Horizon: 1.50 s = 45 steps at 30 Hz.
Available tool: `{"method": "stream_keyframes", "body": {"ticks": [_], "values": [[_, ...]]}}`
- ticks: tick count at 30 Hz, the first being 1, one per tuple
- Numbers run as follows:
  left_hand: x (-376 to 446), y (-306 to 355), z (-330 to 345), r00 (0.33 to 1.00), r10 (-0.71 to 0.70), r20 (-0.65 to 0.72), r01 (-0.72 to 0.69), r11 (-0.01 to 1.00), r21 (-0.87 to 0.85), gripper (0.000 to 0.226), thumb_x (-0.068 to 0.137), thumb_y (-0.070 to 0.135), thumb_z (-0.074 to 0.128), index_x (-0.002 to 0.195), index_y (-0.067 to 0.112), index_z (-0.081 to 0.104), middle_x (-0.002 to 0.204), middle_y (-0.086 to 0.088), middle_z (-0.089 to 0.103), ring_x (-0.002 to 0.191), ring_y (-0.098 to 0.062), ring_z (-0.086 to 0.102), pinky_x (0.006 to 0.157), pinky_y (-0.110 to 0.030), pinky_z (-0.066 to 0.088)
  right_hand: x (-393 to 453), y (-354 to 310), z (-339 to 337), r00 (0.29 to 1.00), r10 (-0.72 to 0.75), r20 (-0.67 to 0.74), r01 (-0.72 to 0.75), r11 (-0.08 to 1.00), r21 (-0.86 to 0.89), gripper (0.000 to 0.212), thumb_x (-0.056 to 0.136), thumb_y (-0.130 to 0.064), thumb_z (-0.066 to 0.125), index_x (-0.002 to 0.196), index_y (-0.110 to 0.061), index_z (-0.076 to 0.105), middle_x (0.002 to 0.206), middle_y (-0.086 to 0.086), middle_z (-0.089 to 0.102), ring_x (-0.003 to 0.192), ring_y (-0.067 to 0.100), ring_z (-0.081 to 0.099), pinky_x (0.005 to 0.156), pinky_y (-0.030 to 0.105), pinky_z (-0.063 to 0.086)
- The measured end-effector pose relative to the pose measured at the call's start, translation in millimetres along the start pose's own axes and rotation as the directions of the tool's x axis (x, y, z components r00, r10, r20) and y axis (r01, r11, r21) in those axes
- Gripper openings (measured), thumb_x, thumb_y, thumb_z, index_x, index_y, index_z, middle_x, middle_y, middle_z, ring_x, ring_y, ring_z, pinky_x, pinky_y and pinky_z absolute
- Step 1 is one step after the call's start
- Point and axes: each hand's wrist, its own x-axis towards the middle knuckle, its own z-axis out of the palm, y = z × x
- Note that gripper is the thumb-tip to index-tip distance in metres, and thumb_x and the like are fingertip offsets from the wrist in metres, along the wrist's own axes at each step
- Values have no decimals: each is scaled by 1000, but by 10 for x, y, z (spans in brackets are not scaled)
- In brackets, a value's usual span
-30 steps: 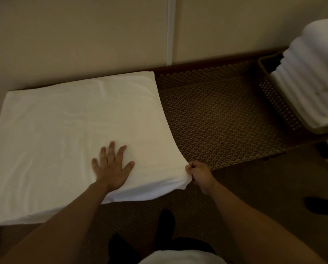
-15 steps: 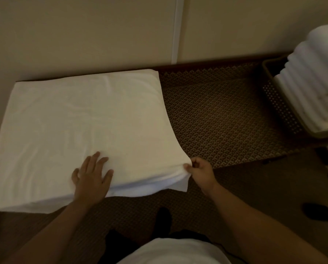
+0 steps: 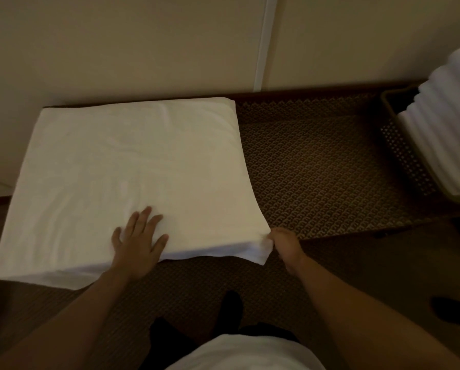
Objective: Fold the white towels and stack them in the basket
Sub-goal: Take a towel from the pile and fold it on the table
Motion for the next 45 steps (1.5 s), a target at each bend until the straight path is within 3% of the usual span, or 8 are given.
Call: {"method": "stream_keyframes", "body": {"ticks": [6,12,19,25,31,34,38,45], "values": [[-89,-267,-45,928,-240,-285,129,925,-358,44,87,43,51,123,23,67,148,-2,51,140,-26,41,113,-52,25,43,99,44,994,-110,-28,111,993,38,28,87,-36,71,83,-9,63,82,13,58,82,27,59,79,37,50],[-56,-821,-220,844,-425,-327,288,874,-392,25,93,13,63,116,18,70,140,-6,57,128,-32,52,107,-53,40,49,-74,293,990,-45,-133,53,997,57,28,97,-28,63,92,0,68,90,9,66,86,25,61,84,36,51],[155,-918,-401,849,-514,-121,474,842,-258,43,96,44,61,132,21,61,138,-16,51,122,-42,49,103,-51,43,7,-197,486,953,-109,-284,128,991,48,25,98,-22,61,79,-8,65,81,5,63,78,21,56,79,31,45],[264,-1027,-456,853,-522,-25,493,820,-289,44,87,53,68,121,25,62,125,-12,58,114,-37,57,97,-51,50,-109,-250,398,897,-167,-410,234,965,119,21,99,-13,60,80,-9,66,78,2,62,75,16,55,66,28,42],[210,-1113,-431,852,-522,-37,486,815,-316,50,78,67,67,113,31,63,121,-6,64,112,-33,60,95,-50,52,-82,-258,463,868,-185,-461,197,980,-21,12,94,-7,63,84,-14,67,88,9,65,88,25,59,87,36,50],[185,-1061,-485,858,-510,-61,458,813,-359,48,80,58,73,115,25,66,118,-7,66,109,-31,63,93,-46,53,19,-254,389,925,-91,-369,122,991,61,12,92,-8,67,81,-13,67,88,7,66,87,27,62,83,39,53],[113,-1098,-463,856,-503,-120,418,809,-414,37,87,38,74,117,18,68,121,-12,63,109,-32,61,94,-44,51,132,-244,240,998,53,-46,-47,990,129,20,96,-15,63,114,-10,70,111,9,70,99,30,63,74,35,51],[34,-1156,-410,880,-460,-119,392,845,-364,29,89,31,70,115,20,71,127,-14,58,111,-36,59,101,-48,48,98,-350,148,998,50,46,-60,969,241,24,99,-29,60,117,-18,71,116,5,74,112,30,65,88,41,54]]}}
